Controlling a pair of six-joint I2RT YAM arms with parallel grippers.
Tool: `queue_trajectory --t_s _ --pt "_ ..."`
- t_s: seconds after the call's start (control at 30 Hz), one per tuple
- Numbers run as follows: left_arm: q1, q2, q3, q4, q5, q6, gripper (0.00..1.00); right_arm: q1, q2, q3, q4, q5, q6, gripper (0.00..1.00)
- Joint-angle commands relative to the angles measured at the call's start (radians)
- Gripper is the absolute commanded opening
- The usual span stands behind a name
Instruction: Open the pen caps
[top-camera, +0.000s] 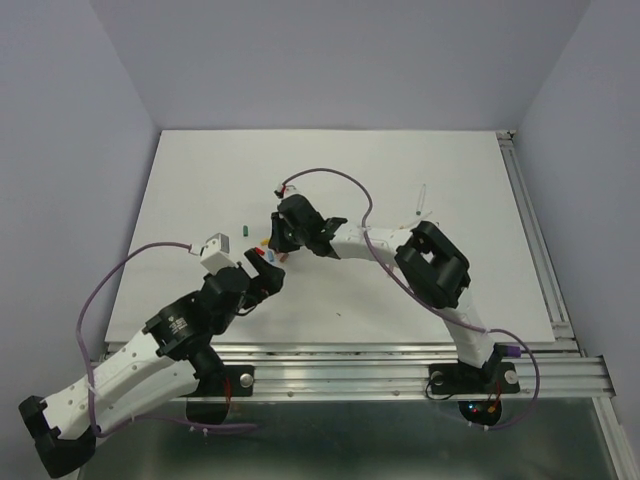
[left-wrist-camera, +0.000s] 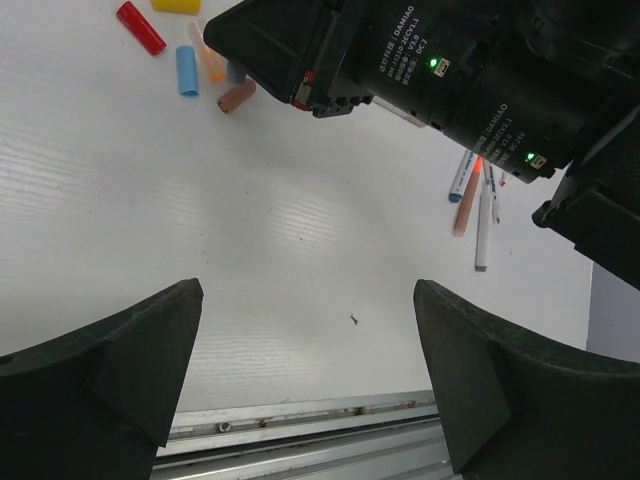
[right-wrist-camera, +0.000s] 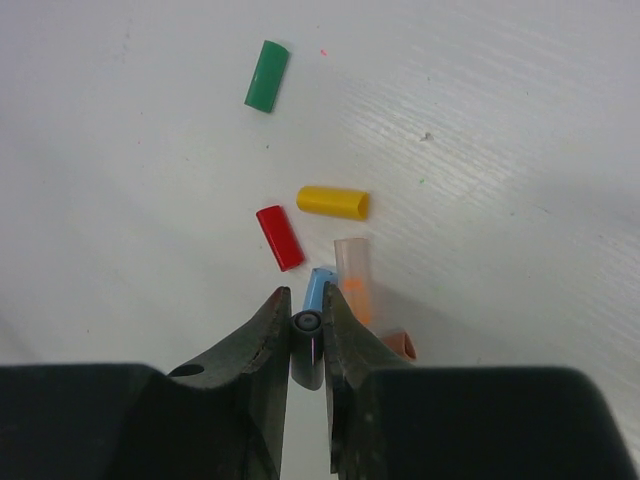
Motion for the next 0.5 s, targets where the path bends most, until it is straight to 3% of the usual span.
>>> queue_trajectory --t_s 0.0,0.07,0.13,0.47 --pt "0.004 0.013 -0.012 0.039 -0.009 0.032 0.99 0.006 0.019 0.084 -0.023 0.021 -0.025 0.22" --pt "0.004 0.017 -0.010 0.042 -0.008 0.032 0.99 0.006 0.022 0.087 -0.023 0.016 -0.025 0.25" --pt "0.004 0.020 -0.010 0.042 -0.009 0.037 0.99 0.006 0.023 0.093 -0.029 0.016 -0.024 0.34" --pt "0.004 0.040 -0.012 0.062 0.014 0.057 0.99 0.008 0.002 0.084 -0.037 0.007 -0.025 0.41"
